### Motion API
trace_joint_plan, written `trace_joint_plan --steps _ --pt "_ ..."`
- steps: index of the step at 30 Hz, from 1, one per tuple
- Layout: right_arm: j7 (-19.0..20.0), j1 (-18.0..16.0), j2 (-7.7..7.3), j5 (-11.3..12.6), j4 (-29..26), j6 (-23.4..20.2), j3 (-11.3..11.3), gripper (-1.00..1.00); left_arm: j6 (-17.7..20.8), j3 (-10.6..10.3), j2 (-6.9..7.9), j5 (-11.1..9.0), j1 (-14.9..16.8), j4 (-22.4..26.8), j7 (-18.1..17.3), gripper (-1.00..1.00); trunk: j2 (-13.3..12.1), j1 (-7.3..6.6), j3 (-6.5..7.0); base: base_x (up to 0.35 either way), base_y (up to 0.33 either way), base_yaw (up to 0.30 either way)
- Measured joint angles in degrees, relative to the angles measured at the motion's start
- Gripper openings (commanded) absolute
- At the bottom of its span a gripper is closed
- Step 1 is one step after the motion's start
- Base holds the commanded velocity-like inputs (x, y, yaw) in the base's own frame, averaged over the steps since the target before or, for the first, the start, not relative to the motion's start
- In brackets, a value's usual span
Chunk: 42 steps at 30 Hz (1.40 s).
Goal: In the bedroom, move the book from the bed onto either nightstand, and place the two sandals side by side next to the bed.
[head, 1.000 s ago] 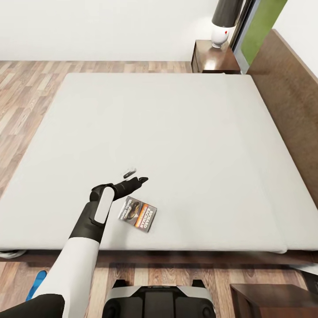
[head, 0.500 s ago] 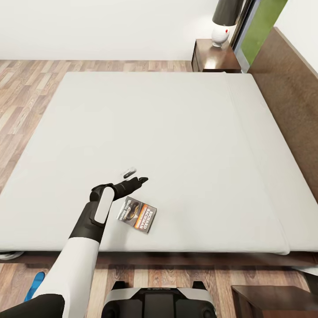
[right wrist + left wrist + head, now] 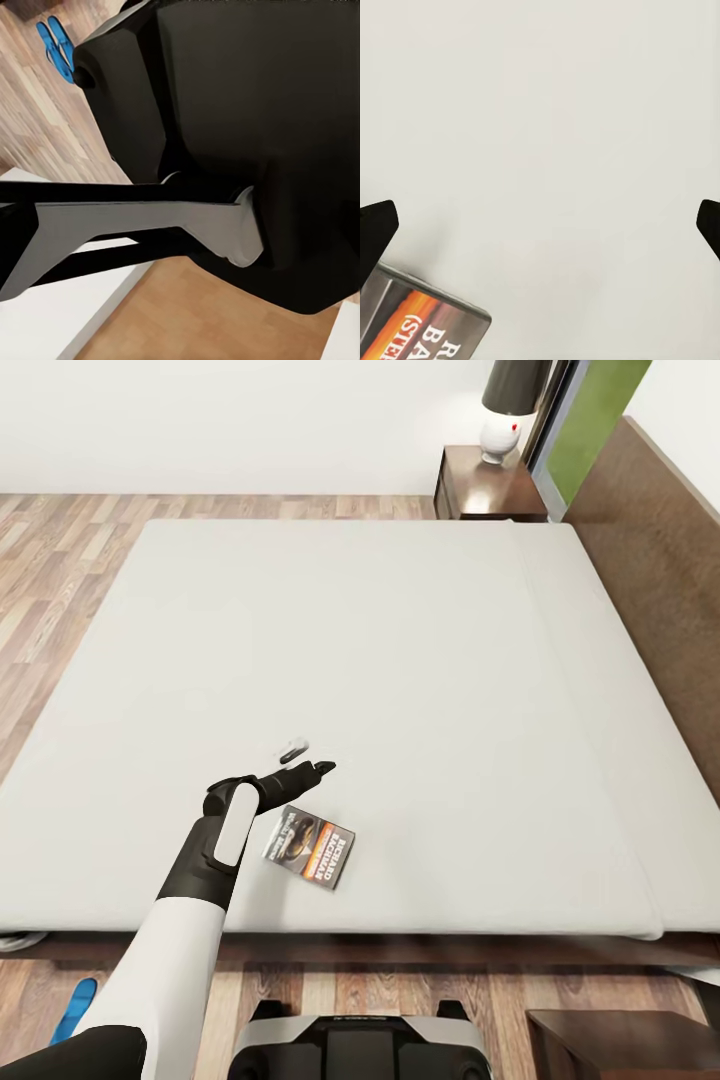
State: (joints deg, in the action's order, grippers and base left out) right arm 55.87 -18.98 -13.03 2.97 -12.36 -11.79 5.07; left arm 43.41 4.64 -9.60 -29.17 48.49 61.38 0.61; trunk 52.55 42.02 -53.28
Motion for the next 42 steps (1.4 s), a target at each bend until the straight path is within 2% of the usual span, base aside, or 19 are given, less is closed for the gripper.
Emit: trace_joint_plan --steps 42 --pt "-0.02 0.00 0.01 0.00 -0.02 0.00 0.00 1.00 0.07 0.08 0.00 -0.01 0.00 -0.08 -0.12 1.00 16.86 9.23 -7.54 0.000 0.000 0.000"
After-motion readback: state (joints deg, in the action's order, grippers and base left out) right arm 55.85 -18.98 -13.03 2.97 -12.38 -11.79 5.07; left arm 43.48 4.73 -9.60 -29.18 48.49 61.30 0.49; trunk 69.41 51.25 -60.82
